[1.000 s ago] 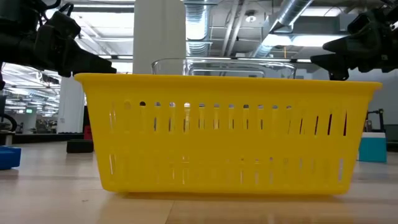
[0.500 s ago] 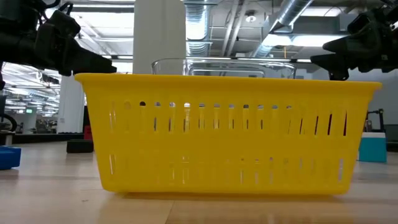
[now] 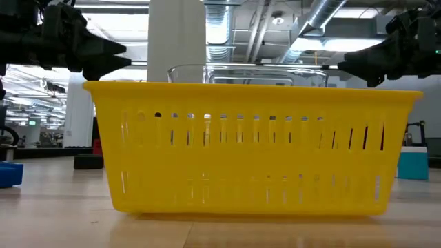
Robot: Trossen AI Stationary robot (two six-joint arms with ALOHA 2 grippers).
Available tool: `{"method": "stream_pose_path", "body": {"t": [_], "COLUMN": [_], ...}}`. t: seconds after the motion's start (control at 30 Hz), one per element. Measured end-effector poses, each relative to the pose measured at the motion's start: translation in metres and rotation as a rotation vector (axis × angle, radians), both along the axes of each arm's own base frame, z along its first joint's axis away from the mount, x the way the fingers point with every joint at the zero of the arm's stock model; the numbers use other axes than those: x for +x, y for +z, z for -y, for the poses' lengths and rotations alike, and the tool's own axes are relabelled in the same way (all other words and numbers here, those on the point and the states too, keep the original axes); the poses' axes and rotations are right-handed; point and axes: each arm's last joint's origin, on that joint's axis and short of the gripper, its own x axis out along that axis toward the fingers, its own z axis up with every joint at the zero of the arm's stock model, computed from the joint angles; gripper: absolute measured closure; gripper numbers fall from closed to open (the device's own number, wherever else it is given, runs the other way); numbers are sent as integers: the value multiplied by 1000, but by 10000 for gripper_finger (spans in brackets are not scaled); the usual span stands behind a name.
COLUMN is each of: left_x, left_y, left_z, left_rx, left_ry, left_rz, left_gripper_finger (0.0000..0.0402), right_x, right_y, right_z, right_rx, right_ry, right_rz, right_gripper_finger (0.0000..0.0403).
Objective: Pick & Place Office items
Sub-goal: Put the bottom red charger adapter into the transparent bin
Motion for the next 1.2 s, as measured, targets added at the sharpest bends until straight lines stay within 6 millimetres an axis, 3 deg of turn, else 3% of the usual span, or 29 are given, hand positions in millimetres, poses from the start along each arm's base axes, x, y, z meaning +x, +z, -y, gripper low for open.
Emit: {"method": "stream_pose_path", "body": {"t": [0.3,0.47,0.63,0.83,1.2], "left_x": [-1,-1,-2,-6,-9], "left_y": [6,7,10,21,28], "left_z": [0,-1,-2,-4,-5], "left_rx": [38,116,115,235,213], "left_ry": [5,42,105,198,255], "left_rz": [57,43,65,136,211], "left_gripper_finger": [174,174,174,174,174], "right_x": [-3,-5,-4,-3,-4], "right_y": [17,27,24,22,23], "right_z": [2,1,1,1,1], "right_rx": [46,155,324,367,364], "right_ry": [-9,19,46,49,44], "right_rz": [183,312,313,299,303], "right_gripper_finger": [211,210,212,218,220]}}
